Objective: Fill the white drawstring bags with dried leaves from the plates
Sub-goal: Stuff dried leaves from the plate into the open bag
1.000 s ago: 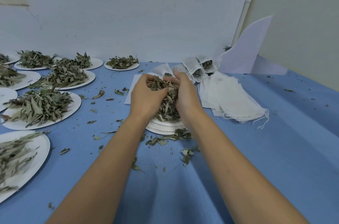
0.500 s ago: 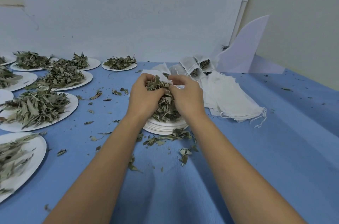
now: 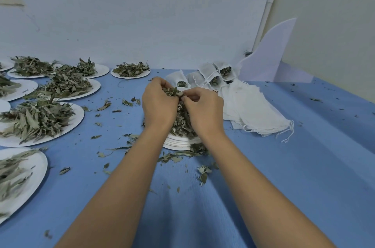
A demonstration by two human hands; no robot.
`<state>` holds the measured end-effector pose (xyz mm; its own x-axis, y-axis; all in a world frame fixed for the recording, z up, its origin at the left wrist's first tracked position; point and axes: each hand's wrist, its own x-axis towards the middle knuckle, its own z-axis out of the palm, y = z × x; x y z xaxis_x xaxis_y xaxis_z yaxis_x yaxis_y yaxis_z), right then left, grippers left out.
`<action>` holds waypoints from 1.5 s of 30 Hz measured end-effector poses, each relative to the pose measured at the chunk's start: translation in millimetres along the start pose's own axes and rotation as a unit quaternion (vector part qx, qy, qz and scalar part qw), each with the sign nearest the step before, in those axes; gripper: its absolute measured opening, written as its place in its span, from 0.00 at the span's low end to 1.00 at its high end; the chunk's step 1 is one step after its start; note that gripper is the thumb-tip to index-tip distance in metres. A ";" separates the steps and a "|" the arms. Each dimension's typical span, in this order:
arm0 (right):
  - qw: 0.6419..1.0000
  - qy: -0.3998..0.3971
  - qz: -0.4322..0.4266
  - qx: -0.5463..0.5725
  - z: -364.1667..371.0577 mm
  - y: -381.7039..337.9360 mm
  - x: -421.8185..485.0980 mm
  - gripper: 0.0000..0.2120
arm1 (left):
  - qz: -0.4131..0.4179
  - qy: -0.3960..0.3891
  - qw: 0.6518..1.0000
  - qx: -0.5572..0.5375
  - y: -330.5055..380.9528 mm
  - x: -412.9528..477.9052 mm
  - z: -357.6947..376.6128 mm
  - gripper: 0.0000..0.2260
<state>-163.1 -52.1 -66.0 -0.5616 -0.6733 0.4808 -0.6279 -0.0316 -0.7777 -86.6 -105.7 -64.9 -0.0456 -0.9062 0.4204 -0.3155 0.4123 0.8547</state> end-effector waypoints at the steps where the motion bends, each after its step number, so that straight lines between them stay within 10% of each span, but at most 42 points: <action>1: 1.000 0.005 0.002 -0.004 -0.3 0.5 0.9 0.07 | 0.010 -0.010 1.000 0.005 0.3 0.0 -0.7 0.10; 11: 0.999 0.030 0.010 -0.021 -6.6 4.8 5.3 0.07 | -0.052 -0.179 0.981 -0.060 5.7 0.0 -26.6 0.07; 26: 0.993 -0.016 -0.103 -0.049 -4.6 -9.3 -1.6 0.10 | 0.007 0.008 1.000 -0.001 -1.7 -0.6 -19.6 0.03; 35: 0.996 -0.037 -0.028 0.073 -7.8 -9.5 0.2 0.09 | 0.054 0.039 0.998 0.019 -3.4 -7.5 -10.6 0.03; 45: 0.999 -0.004 0.002 0.054 -9.8 2.8 6.0 0.04 | -0.084 -0.144 0.975 -0.146 7.9 2.9 -29.1 0.07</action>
<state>-173.4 -49.0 -61.4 -0.5593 -0.6797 0.4745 -0.5636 -0.1079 -0.8189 -61.6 -102.4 -48.0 -0.2940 -0.9346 0.2003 -0.0592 0.2269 0.9721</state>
